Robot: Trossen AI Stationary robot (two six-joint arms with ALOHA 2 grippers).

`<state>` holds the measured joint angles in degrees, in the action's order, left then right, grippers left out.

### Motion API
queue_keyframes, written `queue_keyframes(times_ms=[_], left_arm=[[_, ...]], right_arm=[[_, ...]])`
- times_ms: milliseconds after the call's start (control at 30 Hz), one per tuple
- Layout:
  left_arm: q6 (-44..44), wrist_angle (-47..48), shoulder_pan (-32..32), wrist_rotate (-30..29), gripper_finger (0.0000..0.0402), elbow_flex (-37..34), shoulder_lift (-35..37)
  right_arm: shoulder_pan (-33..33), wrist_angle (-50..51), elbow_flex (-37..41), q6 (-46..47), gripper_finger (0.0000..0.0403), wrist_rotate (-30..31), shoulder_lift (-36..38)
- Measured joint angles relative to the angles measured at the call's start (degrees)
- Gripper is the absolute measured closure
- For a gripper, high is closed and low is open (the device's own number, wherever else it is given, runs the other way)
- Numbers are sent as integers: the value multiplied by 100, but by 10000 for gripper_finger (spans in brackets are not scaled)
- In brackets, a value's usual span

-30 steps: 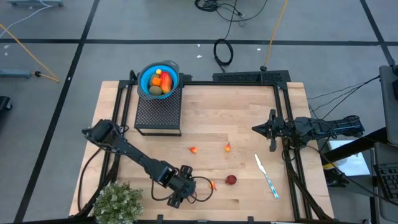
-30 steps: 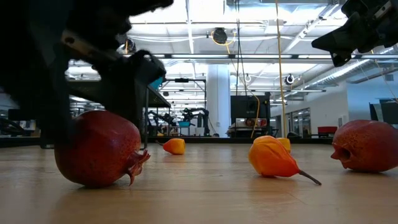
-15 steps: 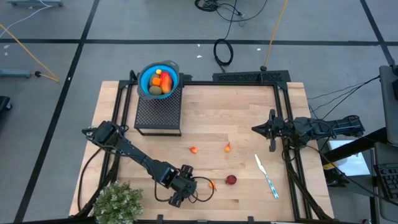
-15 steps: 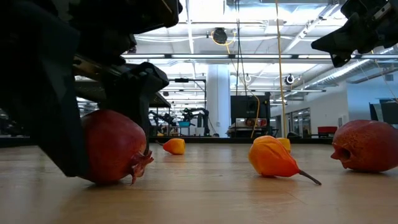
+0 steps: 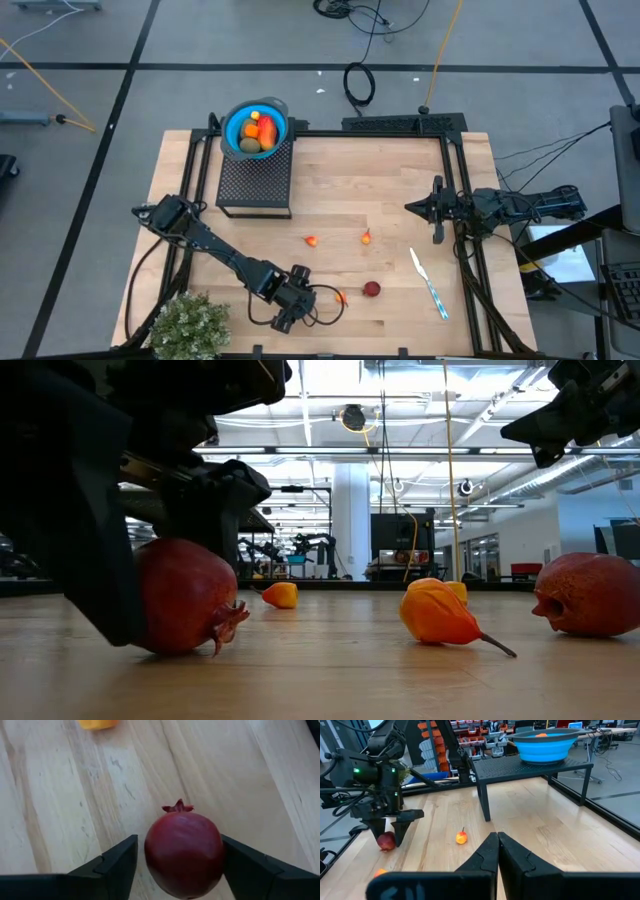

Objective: Pick & Place Fruit
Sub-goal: Put the left pomegranate into the blue strainer bowl on the shelf

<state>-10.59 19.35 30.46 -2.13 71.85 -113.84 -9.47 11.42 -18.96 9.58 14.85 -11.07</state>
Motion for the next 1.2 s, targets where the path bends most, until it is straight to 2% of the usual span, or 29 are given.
queue_keyframes(times_ms=[167, 300, 600, 933, 1033, 1200], left_arm=[[-4, -1, 0, 44, 196, 0, 0], [-4, -26, 0, 58, 217, 0, 23], [-229, -34, -198, -243, 212, 0, 526], [-1063, -127, -648, -442, 216, 0, 1651], [-1316, -499, -766, -444, 217, 0, 2019], [-1319, -1754, -841, -398, 217, 0, 2482]], right_arm=[[0, 0, 0, 2, 403, 0, 0], [-1, 0, 0, 0, 403, 0, 0], [0, -2, 0, 1, 403, 0, 0], [0, -2, 0, 1, 403, 0, 0], [0, -2, 0, 0, 403, 2, 0], [0, -8, 0, 11, 403, 0, 2]])
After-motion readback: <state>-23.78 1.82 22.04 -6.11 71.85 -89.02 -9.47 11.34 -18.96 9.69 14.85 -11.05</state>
